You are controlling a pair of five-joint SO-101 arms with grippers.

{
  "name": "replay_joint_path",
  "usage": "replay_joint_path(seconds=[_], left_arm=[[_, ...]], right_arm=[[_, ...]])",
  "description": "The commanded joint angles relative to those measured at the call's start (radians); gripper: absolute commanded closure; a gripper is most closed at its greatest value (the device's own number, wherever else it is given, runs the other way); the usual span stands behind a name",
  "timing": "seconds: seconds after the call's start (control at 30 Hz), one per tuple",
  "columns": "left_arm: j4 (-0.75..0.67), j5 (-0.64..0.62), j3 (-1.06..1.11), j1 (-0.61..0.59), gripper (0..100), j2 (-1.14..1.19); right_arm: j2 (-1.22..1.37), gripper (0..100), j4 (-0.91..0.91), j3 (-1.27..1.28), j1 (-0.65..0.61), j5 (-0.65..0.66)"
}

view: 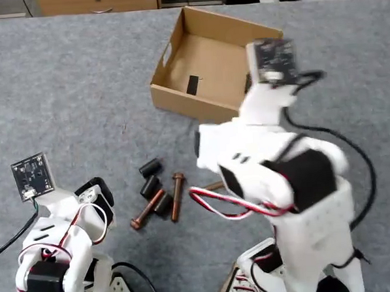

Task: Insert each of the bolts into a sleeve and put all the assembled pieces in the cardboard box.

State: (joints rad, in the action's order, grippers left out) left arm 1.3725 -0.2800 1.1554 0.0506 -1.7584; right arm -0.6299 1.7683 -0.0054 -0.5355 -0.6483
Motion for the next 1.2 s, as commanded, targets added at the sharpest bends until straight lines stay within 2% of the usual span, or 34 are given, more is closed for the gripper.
replay_joint_path(seconds=[0.0,0.1,0.3,0.5,0.67,0.77,0.9,1.03,1.1,1.17], left_arm=[[-0.018,0.003,-0.002,-0.011,98,-0.031],[-0.018,0.003,-0.002,-0.011,98,-0.031],[-0.015,0.003,-0.002,-0.011,98,-0.031],[-0.014,0.003,-0.002,-0.012,98,-0.027],[-0.014,0.003,-0.002,-0.025,98,-0.025],[-0.014,0.009,-0.002,-0.103,98,-0.025],[-0.012,0.025,0.029,-0.241,98,-0.025],[-0.018,0.052,0.101,-0.354,98,-0.028],[-0.018,0.049,0.146,-0.388,98,-0.031],[-0.020,0.048,0.176,-0.405,98,-0.031]], right_arm=[[-0.019,81.0,-0.003,0.061,-0.015,-0.058],[-0.019,81.0,0.009,0.070,-0.071,-0.118],[-0.016,81.0,0.011,0.160,-0.239,-0.144],[-0.001,81.0,-0.074,0.243,-0.248,-0.166],[0.136,81.0,-0.130,0.248,-0.234,-0.077],[0.228,81.0,-0.138,0.226,-0.219,0.011],[0.334,81.0,-0.146,0.140,-0.137,0.132],[0.453,80.7,-0.166,0.001,-0.059,0.025],[0.526,80.7,-0.170,-0.071,-0.067,-0.055],[0.599,80.7,-0.170,-0.148,-0.133,-0.061]])
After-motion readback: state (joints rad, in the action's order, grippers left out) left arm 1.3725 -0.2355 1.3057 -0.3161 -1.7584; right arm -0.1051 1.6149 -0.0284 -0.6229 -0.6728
